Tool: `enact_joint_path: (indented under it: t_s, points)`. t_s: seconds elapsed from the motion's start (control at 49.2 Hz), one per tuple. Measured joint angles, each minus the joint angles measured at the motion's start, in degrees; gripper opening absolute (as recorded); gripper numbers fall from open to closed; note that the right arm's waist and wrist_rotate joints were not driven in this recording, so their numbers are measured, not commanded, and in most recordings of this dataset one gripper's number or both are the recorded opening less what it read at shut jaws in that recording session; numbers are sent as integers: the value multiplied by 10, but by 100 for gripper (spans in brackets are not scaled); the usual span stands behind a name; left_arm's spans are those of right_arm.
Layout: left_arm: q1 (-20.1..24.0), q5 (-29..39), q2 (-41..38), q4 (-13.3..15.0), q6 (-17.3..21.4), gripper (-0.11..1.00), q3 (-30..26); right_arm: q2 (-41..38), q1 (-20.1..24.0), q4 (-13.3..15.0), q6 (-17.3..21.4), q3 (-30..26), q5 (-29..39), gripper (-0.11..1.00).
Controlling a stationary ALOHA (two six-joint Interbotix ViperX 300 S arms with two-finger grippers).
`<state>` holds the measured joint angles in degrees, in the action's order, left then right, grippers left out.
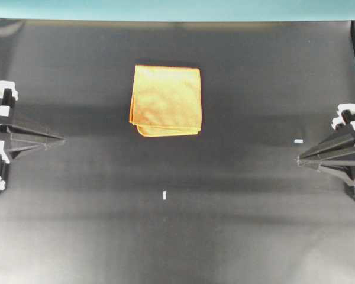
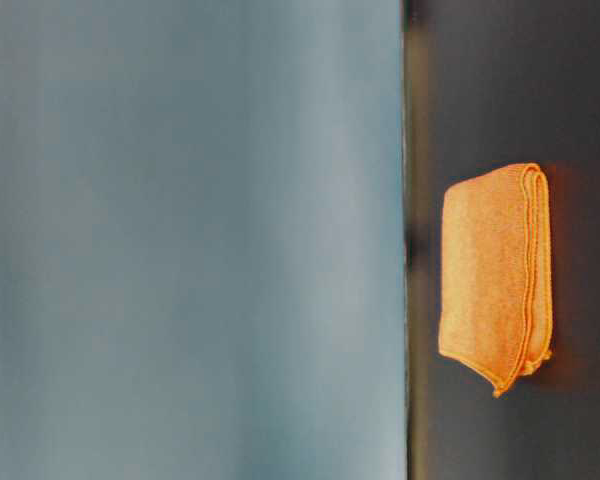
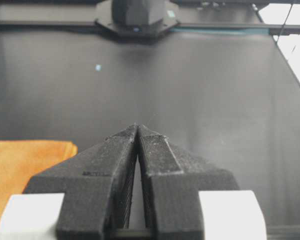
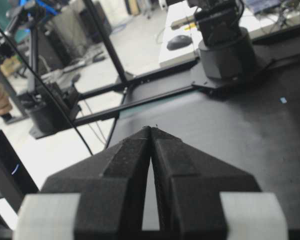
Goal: Push an orange cloth with the left arm to wipe the desk.
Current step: 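Move the left gripper over the folded orange cloth and lower onto it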
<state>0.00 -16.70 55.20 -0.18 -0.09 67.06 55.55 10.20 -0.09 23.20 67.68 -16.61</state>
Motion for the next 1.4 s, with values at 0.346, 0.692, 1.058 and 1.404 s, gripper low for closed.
enact_joint_path:
  t_s: [0.346, 0.692, 1.058, 1.404]
  points:
    - [33, -7, -105, -21, -4, 0, 4, -1, 0, 0, -1, 4, 57, 0]
    - [142, -120, -279, -21, -25, 10, -28, -1, 0, 0, -1, 4, 64, 0]
    - [197, -156, -476, -22, -21, 89, -142, 16, 0, 0, 0, 5, 68, 0]
    - [240, -156, -677, -22, -26, 86, -266, 27, 0, 0, -1, 17, 83, 0]
